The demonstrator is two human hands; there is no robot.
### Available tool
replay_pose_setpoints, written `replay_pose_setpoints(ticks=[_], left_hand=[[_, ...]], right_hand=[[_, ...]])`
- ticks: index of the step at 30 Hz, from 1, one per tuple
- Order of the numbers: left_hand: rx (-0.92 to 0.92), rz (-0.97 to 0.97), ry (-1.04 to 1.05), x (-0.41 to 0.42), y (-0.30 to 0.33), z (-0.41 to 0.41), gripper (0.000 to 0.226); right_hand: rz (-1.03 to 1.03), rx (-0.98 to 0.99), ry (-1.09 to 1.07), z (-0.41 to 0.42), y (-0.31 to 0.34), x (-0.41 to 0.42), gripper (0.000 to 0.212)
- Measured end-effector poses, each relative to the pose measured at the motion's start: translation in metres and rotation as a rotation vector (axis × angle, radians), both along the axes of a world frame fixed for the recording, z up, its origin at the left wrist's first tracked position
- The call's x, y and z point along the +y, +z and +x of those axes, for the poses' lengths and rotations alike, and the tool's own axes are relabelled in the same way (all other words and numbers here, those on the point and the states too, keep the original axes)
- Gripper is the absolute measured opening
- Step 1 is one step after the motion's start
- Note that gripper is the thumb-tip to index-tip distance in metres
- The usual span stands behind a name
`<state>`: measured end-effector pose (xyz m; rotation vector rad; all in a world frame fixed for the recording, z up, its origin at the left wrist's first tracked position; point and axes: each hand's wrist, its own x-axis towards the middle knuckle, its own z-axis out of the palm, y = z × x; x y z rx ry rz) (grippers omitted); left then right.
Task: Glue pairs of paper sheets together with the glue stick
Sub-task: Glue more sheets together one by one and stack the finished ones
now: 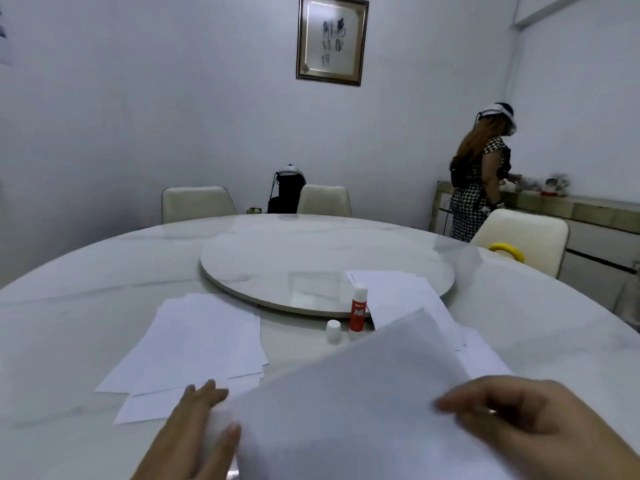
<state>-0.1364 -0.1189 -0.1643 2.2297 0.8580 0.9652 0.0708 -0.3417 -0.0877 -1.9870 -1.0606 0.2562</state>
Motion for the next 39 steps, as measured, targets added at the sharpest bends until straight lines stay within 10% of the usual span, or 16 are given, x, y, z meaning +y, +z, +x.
replay_pose_setpoints(ticks=[8, 23, 39], left_hand=[[0.361, 0.259, 0.030, 0.059, 0.015, 0.020, 0.052], [0.422, 0.432, 0.005, 0.071, 0.006, 0.031, 0.029], [0.258, 0.340, 0.217, 0.056, 0.020, 0.026, 0.011]], right_hand=[[0.801, 0.390, -0.494, 0.081, 0.019, 0.015, 0.028], [0.387, 0.422, -0.734, 0.100, -0.054, 0.126, 0.029], [0.500, 0.377, -0.750, 0.084, -0.040, 0.112, 0.016]])
